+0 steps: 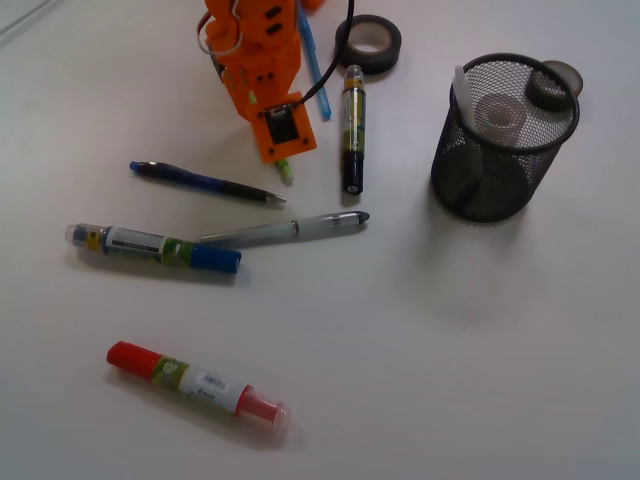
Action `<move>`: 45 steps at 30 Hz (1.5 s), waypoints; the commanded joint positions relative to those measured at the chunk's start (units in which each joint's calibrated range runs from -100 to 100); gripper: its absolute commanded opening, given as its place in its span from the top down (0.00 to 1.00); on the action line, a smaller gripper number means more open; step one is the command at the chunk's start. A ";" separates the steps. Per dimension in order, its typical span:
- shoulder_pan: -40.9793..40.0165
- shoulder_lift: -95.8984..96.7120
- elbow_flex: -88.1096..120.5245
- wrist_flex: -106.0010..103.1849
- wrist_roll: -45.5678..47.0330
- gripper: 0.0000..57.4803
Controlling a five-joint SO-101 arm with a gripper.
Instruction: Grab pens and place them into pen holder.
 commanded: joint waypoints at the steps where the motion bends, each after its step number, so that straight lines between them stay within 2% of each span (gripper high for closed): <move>1: -1.02 -10.15 -4.02 4.37 -0.05 0.99; 6: -6.40 -30.13 -10.18 11.20 -4.49 0.99; 10: -15.15 -41.26 -11.54 6.38 -11.18 0.99; 16: -26.89 -42.37 -9.64 -21.79 -16.12 0.99; 23: -33.17 -33.10 -4.12 -58.71 -16.36 0.99; 34: -36.16 -14.83 5.94 -86.62 -20.27 0.99; 45: -33.99 -10.49 20.25 -97.64 -20.17 0.97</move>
